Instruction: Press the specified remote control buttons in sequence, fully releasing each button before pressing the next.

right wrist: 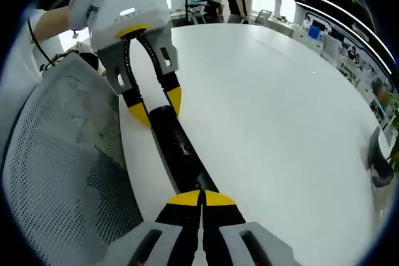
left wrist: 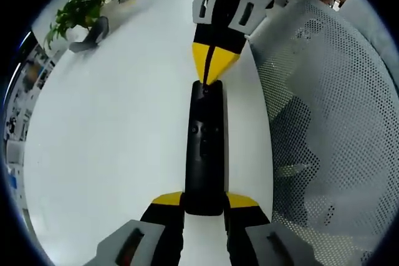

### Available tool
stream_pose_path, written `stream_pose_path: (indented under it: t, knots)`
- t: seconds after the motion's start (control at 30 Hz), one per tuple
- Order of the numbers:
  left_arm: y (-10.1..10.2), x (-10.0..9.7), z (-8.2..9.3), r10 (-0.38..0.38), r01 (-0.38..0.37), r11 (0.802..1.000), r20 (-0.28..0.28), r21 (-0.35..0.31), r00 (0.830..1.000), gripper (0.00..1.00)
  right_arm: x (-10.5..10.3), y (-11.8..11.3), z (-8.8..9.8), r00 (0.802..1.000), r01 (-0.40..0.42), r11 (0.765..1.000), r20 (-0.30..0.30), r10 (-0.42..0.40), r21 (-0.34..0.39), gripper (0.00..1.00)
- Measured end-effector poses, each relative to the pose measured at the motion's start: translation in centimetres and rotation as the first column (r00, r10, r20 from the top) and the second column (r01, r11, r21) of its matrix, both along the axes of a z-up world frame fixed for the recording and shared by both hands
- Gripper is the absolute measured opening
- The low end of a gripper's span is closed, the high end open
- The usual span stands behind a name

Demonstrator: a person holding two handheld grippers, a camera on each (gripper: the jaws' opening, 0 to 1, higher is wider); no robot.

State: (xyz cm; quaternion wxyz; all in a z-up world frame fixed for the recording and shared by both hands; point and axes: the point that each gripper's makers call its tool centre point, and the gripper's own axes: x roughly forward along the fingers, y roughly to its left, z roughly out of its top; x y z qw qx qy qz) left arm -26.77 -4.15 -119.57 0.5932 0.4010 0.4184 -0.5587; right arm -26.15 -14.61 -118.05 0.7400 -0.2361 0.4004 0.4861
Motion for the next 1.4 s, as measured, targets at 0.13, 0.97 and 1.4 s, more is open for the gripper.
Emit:
stream_pose_path:
  t: [0.13, 0.97, 1.4]
  knots:
    - [0.0, 0.0, 0.0, 0.004, -0.004, 1.0, -0.005, -0.012, 1.0, 0.24, -0.4, 1.1, 0.3, 0.998, -0.059, 0.998, -0.003, 0.059, 0.015, 0.0]
    - [0.0, 0.0, 0.1, 0.013, -0.013, 1.0, -0.001, -0.023, 1.0, 0.24, 0.0, 1.4, -0.4, 0.965, -0.25, 0.946, -0.128, 0.227, -0.205, 0.0]
    - [0.0, 0.0, 0.0, 0.014, -0.014, 1.0, -0.004, -0.025, 1.0, 0.24, -0.2, 1.3, -0.2, 0.986, -0.147, 0.985, 0.068, 0.153, -0.092, 0.0]
